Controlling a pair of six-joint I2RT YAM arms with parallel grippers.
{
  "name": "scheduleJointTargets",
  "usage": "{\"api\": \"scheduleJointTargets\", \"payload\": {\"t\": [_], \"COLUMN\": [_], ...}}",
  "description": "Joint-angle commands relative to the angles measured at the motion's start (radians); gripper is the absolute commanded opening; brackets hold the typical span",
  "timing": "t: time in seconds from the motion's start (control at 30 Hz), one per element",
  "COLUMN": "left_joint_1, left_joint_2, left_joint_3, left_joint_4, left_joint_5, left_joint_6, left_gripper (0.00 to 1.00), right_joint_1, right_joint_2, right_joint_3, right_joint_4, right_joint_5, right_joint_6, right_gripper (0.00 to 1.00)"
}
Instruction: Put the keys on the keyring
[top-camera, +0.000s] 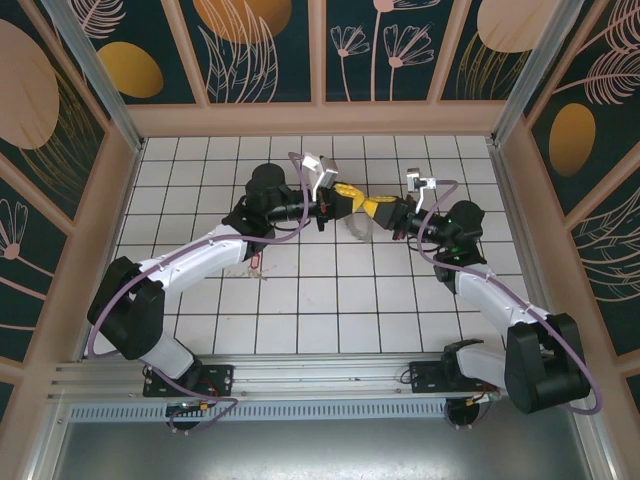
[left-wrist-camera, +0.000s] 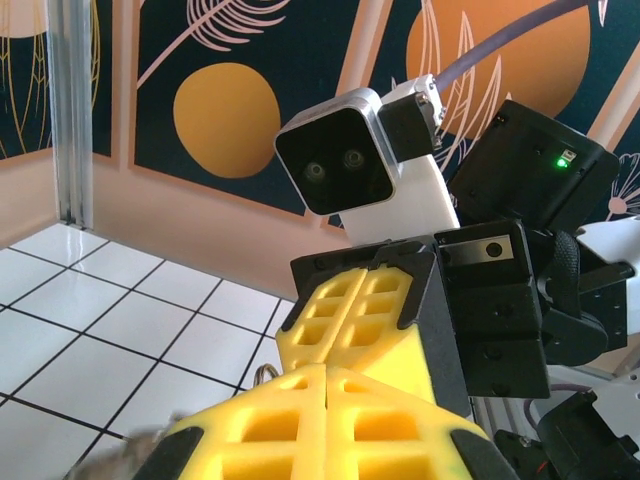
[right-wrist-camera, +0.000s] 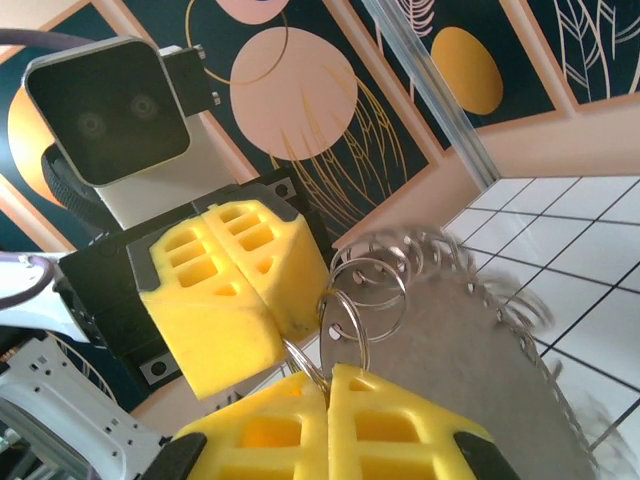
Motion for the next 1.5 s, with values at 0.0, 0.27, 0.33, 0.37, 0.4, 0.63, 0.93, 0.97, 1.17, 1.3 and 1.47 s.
{"api": "scheduleJointTargets", "payload": {"t": [0.0,0.27,0.33,0.37,0.4,0.63,0.93,0.97,1.17,1.3,1.47], "left_joint_1": [-0.011,-0.011,-0.004,0.002,0.012,0.079,0.081,0.08,0.081,0.081,0.082], "left_joint_2": [0.011,-0.005,-0.026,-0.036,-0.048,-0.143,-0.156,-0.151,-0.098,-0.037,0.029], "left_joint_3": [0.029,0.009,-0.01,-0.022,-0.031,-0.121,-0.105,-0.099,-0.059,-0.007,0.041], "left_joint_4": [0.059,0.071,0.088,0.102,0.116,0.179,0.101,0.098,0.164,0.215,0.265], "left_joint_5": [0.047,-0.015,-0.051,-0.071,-0.084,-0.169,-0.119,-0.104,0.017,0.073,0.096], "left_joint_6": [-0.015,-0.033,-0.045,-0.058,-0.074,-0.186,-0.188,-0.191,-0.272,-0.317,-0.357], "left_gripper": [0.0,0.0,0.01,0.1,0.18,0.61,0.56,0.54,0.48,0.45,0.42], "right_joint_1": [0.013,0.013,0.013,0.012,0.012,0.013,0.012,0.013,0.019,0.034,0.052], "right_joint_2": [-0.007,-0.014,-0.014,-0.017,-0.02,-0.052,-0.054,-0.052,-0.014,0.019,0.046], "right_joint_3": [0.035,0.038,0.037,0.037,0.034,0.032,0.063,0.067,0.095,0.129,0.172], "right_joint_4": [0.037,0.016,0.011,0.003,-0.001,-0.041,-0.06,-0.06,0.0,0.017,0.012], "right_joint_5": [-0.008,0.032,0.044,0.056,0.065,0.149,0.235,0.244,0.269,0.27,0.267], "right_joint_6": [-0.024,-0.025,-0.023,-0.023,-0.023,-0.008,0.035,0.041,0.103,0.116,0.109], "right_gripper": [0.0,0.0,0.0,0.0,0.0,0.0,0.0,0.0,0.0,0.0,0.0]}}
